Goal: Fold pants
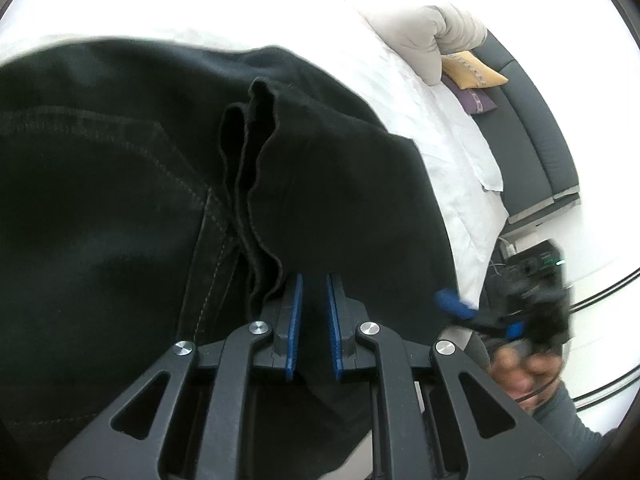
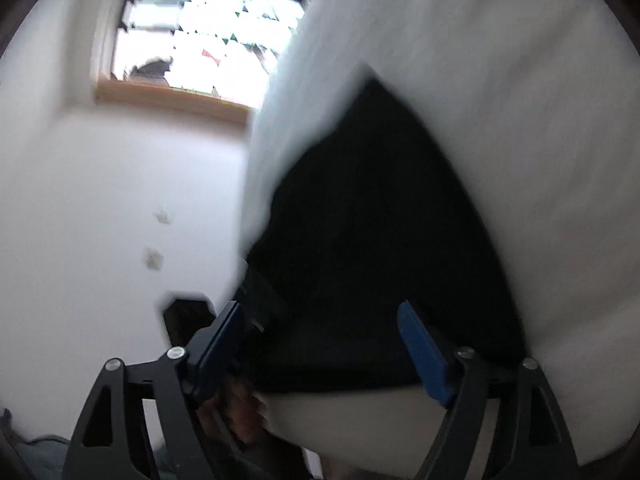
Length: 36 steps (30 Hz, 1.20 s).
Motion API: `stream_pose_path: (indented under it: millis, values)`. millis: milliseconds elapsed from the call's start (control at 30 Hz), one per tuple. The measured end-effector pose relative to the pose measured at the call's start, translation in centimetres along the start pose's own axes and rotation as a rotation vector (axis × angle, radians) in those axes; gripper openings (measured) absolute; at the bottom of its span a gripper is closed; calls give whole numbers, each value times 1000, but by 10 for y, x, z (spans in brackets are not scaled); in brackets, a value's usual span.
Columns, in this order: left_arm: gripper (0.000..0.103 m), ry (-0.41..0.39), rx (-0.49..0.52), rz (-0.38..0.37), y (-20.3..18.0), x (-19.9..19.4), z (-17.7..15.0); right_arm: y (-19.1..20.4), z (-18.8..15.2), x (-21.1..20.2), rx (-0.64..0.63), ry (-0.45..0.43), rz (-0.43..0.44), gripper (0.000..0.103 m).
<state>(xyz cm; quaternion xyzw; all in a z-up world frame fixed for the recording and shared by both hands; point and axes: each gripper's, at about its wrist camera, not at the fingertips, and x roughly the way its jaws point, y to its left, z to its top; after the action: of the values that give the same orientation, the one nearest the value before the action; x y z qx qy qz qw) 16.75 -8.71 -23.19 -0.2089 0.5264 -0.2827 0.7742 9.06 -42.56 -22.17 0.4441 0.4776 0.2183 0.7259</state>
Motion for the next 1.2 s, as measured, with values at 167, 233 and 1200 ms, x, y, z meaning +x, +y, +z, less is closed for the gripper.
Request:
stream_pose_path:
  millis: [167, 233, 1200]
  values:
    - [12, -62, 41, 22, -21, -32, -4, 37, 1, 4, -34, -42, 55, 68]
    - [12, -109, 49, 44, -23, -57, -12, 62, 4, 18, -109, -27, 107, 77]
    - [79, -466, -625, 45, 146, -193, -112, 169, -10, 178, -137, 330, 294, 81]
